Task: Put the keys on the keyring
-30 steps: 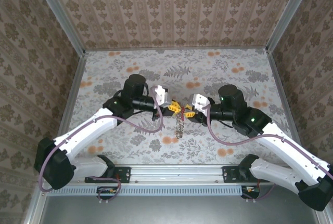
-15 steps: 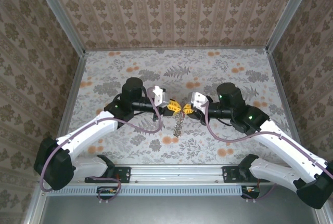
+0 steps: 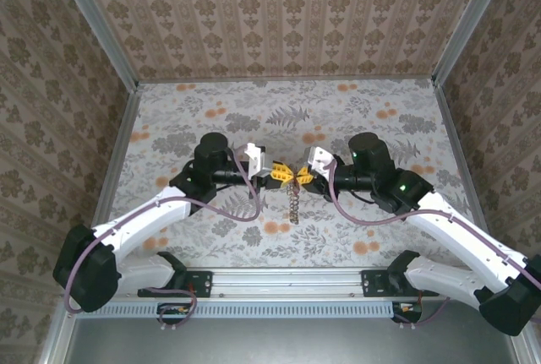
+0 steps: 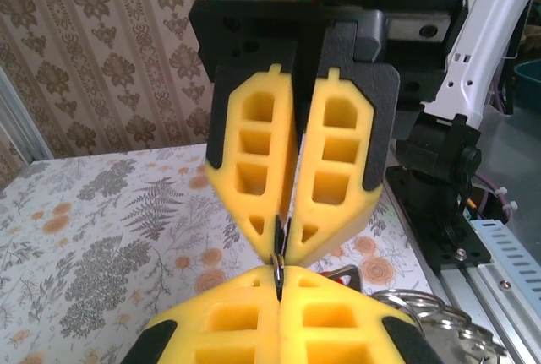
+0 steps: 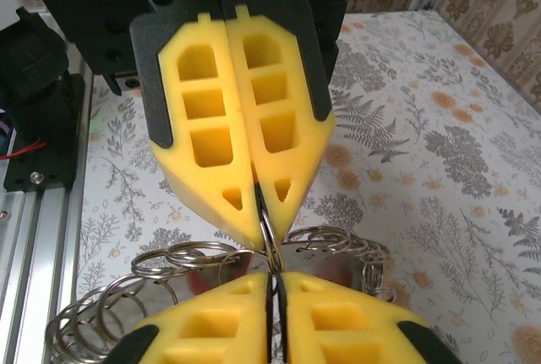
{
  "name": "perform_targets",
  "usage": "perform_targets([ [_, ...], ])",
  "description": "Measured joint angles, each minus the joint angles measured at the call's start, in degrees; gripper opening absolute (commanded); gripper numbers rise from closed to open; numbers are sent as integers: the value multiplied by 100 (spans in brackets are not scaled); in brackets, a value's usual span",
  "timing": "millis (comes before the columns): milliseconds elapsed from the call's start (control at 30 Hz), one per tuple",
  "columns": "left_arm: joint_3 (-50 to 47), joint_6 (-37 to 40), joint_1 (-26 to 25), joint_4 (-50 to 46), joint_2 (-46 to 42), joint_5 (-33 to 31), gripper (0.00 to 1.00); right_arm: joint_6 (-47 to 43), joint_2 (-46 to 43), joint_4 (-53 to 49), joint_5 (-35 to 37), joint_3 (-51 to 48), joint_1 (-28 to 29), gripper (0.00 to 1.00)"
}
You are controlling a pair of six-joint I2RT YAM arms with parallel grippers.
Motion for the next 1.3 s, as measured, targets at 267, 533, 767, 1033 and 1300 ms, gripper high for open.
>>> perform_targets([
  [267,0,-9,-81,330,-63,13,0,37,20,109,-48,-2,0,14],
  [533,0,-210,-76,706,7,68,0,35,0,286,-328,-13,-50,17],
  [767,0,-385,-83,1097,105,160,0,31,-197,417,-332,-90,-52,17],
  [1033,0,-468,-109,1248,149,216,0,31,-321,474,-332,-151,-59,13],
  [1300,15,-400,-109,988,149,219,0,-55,-323,376,-326,-175,-70,0],
])
